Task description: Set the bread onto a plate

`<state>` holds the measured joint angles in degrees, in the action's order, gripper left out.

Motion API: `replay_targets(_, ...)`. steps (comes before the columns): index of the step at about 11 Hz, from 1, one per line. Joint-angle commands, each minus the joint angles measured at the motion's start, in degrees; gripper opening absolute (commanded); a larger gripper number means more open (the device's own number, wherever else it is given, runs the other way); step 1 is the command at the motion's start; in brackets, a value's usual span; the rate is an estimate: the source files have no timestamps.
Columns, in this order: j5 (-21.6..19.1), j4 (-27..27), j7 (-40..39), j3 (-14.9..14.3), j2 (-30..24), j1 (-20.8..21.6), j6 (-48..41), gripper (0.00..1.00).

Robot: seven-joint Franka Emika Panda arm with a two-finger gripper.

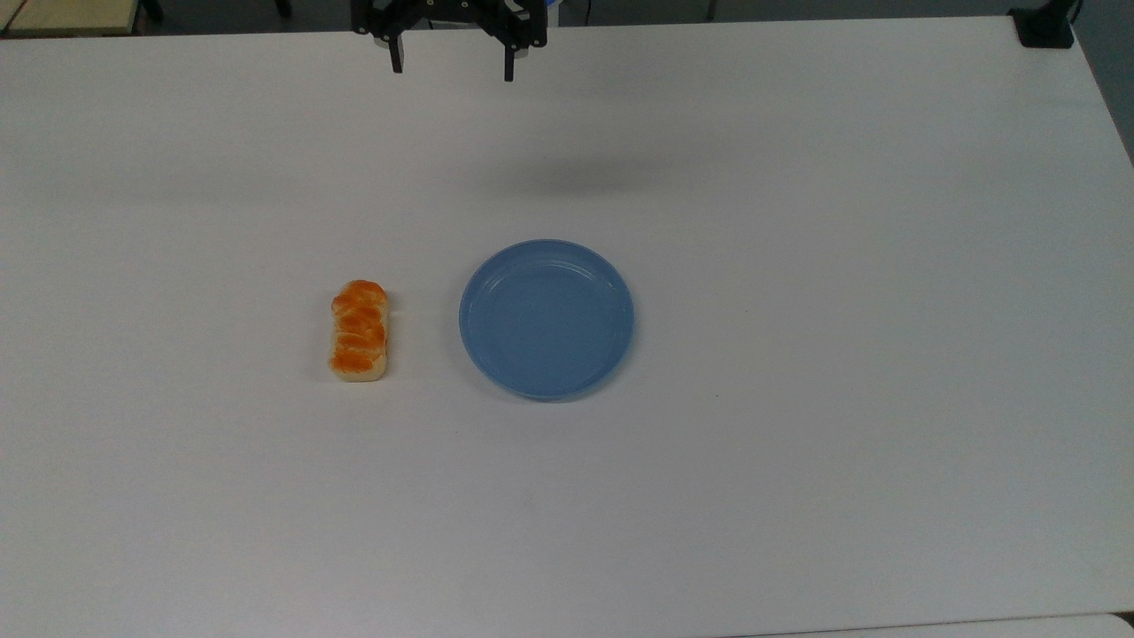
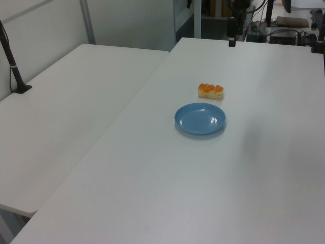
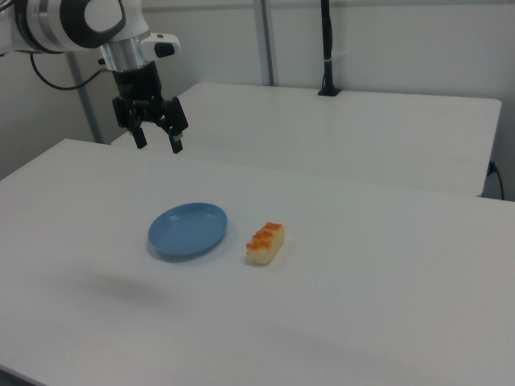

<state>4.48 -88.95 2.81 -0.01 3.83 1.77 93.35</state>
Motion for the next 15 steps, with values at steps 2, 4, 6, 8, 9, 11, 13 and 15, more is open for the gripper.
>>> replay_targets(2, -1.0, -2.0, 0.3, -0.9, -1.2, 0.8, -1.2, 1.00)
replay_targets(4, -1.0, -2.0, 0.3, -0.9, -1.2, 0.8, -1.3, 1.00)
replay_targets(6, -1.0, -2.0, 0.3, -0.9, -1.1, 0.8, -1.3, 1.00)
replay_targets(8, -1.1, -2.0, -0.8, -1.0, -0.8, 0.6, -1.2, 1.00)
replay_targets(9, -1.1, -2.0, -4.0, -1.1, -0.5, 0.4, -1.1, 1.00)
replay_targets(11, -1.1, -1.9, -6.4, -1.2, -0.4, -1.3, -0.8, 1.00)
replay_targets(13, -1.9, -1.8, -9.7, -1.2, 1.3, -4.0, 2.3, 1.00)
replay_targets(15, -1.9, -1.7, -10.0, -1.2, 4.2, -6.1, 7.4, 1.00)
